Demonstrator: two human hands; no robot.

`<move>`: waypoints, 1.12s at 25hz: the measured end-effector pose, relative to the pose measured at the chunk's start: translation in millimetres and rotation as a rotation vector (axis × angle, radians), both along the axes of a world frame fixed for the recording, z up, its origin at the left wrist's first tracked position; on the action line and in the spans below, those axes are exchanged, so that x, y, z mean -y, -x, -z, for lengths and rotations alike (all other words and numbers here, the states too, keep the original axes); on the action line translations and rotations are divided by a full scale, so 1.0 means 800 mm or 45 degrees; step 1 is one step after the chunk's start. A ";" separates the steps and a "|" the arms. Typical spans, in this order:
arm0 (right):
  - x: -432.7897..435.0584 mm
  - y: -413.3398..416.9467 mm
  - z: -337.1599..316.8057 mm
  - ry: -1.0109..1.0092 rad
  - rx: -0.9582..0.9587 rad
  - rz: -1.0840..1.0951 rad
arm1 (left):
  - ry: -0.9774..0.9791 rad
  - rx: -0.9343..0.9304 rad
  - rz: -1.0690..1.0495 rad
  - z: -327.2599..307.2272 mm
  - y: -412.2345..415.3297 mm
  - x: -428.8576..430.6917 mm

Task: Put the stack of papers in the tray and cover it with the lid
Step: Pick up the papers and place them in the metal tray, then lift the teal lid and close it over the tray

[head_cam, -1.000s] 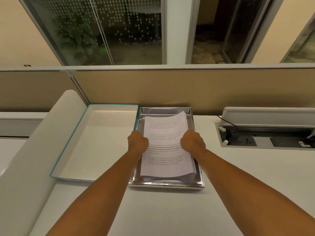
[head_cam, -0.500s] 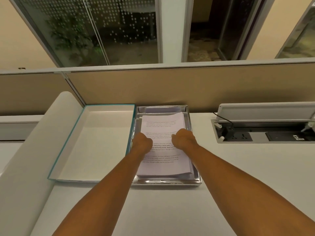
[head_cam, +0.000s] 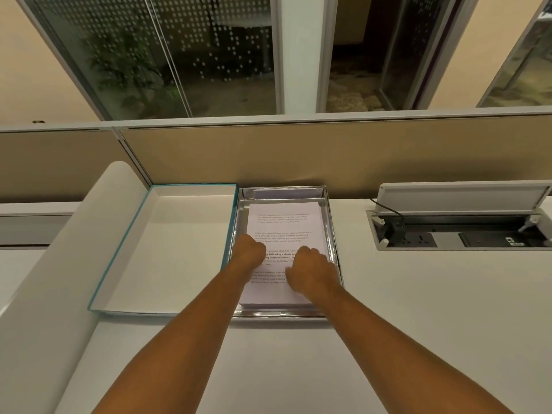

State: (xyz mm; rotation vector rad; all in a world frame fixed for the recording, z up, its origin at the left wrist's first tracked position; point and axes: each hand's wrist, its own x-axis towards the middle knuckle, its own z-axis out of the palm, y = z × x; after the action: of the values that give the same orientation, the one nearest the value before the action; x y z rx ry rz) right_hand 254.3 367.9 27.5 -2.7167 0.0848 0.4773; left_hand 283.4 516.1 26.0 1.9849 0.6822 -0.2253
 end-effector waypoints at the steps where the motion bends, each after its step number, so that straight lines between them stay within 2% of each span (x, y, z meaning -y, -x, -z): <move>1: 0.001 0.007 0.007 0.090 -0.006 -0.076 | 0.005 0.019 0.000 -0.003 0.004 0.001; 3: 0.007 0.021 0.019 0.233 0.014 -0.195 | -0.088 0.131 0.009 -0.009 0.018 -0.001; 5: 0.014 0.033 0.027 0.307 0.068 -0.287 | -0.191 0.354 -0.115 -0.015 0.047 -0.014; 7: 0.019 0.046 0.033 0.326 0.139 -0.328 | -0.108 0.601 -0.436 -0.017 0.088 -0.039; 9: 0.023 0.056 0.037 0.329 0.160 -0.328 | -0.034 0.724 -0.834 -0.006 0.130 -0.073; 12: 0.026 0.067 0.042 0.331 0.075 -0.371 | -0.018 0.708 -1.237 0.019 0.183 -0.125; 14: 0.027 0.070 0.042 0.315 0.030 -0.390 | 0.037 0.489 -1.384 0.036 0.199 -0.157; 17: 0.027 0.070 0.039 0.299 0.026 -0.376 | 0.166 0.021 -1.365 0.043 0.201 -0.185; 19: 0.026 0.070 0.036 0.311 0.043 -0.379 | 0.154 -0.056 -1.251 0.039 0.196 -0.190; 21: 0.025 0.070 0.035 0.317 0.046 -0.383 | 0.157 0.032 -1.229 0.034 0.188 -0.189; 23: 0.025 0.071 0.036 0.324 0.052 -0.387 | 0.264 0.158 -1.303 0.034 0.184 -0.187; 28: 0.030 0.072 0.040 0.255 0.028 -0.382 | 0.792 0.408 -1.336 0.036 0.194 -0.180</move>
State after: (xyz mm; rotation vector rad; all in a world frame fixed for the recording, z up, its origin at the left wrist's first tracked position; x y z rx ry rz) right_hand 196.8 343.8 -4.9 -2.9450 -0.3007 0.5487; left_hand 128.2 660.2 -2.5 0.8687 1.1650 0.4582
